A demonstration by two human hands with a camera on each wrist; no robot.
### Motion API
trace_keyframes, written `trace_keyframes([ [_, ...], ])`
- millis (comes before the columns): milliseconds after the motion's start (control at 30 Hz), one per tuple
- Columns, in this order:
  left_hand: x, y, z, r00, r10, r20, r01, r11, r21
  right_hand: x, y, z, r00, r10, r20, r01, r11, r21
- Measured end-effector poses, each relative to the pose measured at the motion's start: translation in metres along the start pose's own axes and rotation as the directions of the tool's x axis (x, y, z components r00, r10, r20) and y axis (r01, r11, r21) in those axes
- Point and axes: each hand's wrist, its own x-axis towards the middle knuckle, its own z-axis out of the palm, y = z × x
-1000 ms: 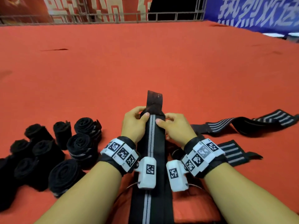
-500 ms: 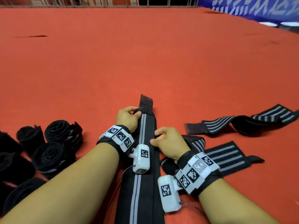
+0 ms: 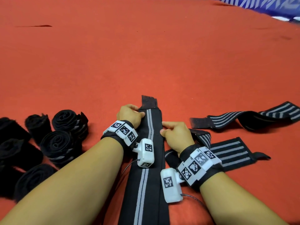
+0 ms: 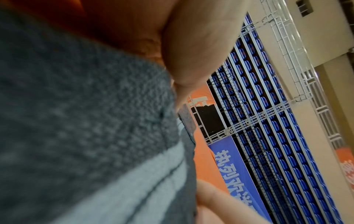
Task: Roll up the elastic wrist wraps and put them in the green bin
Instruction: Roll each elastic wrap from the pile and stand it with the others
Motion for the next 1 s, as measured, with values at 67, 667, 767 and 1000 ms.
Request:
trace_keyframes([
  [67, -0.010, -0.002, -0.004, 1.000, -0.005, 0.015, 0.005, 1.000, 0.026, -0.002, -0.004, -0.001, 1.000, 0.009, -0.010, -0.010, 0.999, -0.038],
  [667, -0.139, -0.047, -0.059, 0.998, 0.030, 0.057, -0.051, 0.915, 0.401, -0.131, -0.026, -0.028, 0.907, -0.422, 0.013, 0.342, 0.716, -0.609],
  [767, -0.153, -0.053, -0.064, 0.998, 0.049, 0.049, -0.067, 0.858, 0.509, -0.153, -0.022, -0.022, 0.895, -0.438, 0.078, 0.369, 0.635, -0.679],
  [1000, -0.181, -0.068, -0.079, 0.997, 0.041, 0.072, -0.073, 0.835, 0.545, -0.168, -0.008, -0.006, 0.984, -0.138, 0.115, 0.179, 0.702, -0.690],
])
